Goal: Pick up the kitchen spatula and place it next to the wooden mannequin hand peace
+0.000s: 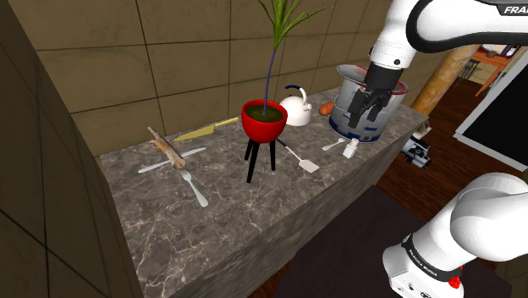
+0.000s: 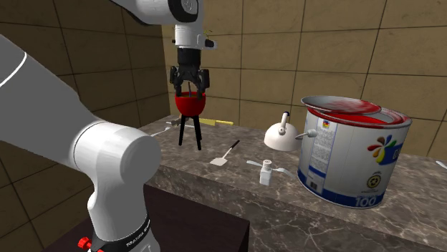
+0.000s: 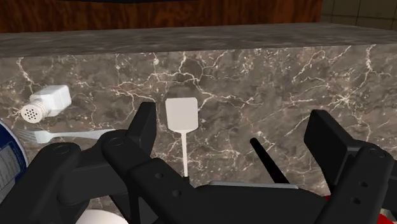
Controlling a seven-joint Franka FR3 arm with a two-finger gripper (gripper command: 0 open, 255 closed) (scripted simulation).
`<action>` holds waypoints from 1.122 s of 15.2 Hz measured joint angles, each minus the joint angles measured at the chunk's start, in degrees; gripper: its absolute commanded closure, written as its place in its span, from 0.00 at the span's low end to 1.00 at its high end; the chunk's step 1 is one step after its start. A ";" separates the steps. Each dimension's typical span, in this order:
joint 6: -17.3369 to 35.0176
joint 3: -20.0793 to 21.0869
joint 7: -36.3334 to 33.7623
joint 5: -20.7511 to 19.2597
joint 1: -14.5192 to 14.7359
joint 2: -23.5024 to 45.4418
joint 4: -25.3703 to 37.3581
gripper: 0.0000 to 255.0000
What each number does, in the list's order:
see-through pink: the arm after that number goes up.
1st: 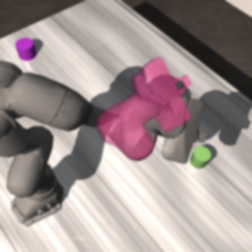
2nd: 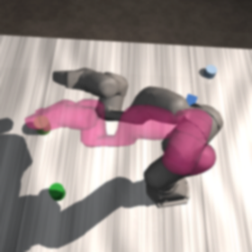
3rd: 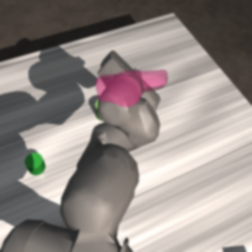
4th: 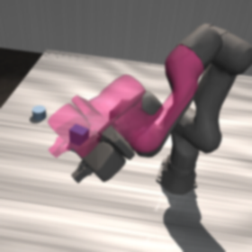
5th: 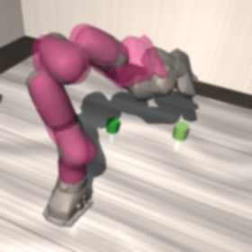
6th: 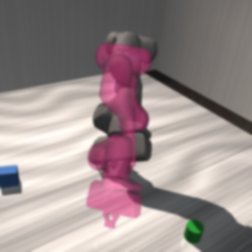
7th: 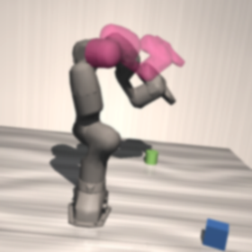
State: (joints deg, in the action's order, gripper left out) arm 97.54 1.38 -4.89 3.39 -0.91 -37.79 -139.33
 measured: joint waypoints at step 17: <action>34.62 -1.52 5.02 -2.20 -1.36 31.14 1.30 0.00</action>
State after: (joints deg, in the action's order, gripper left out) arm 132.16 -0.14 0.14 1.19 -2.27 -6.65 -138.03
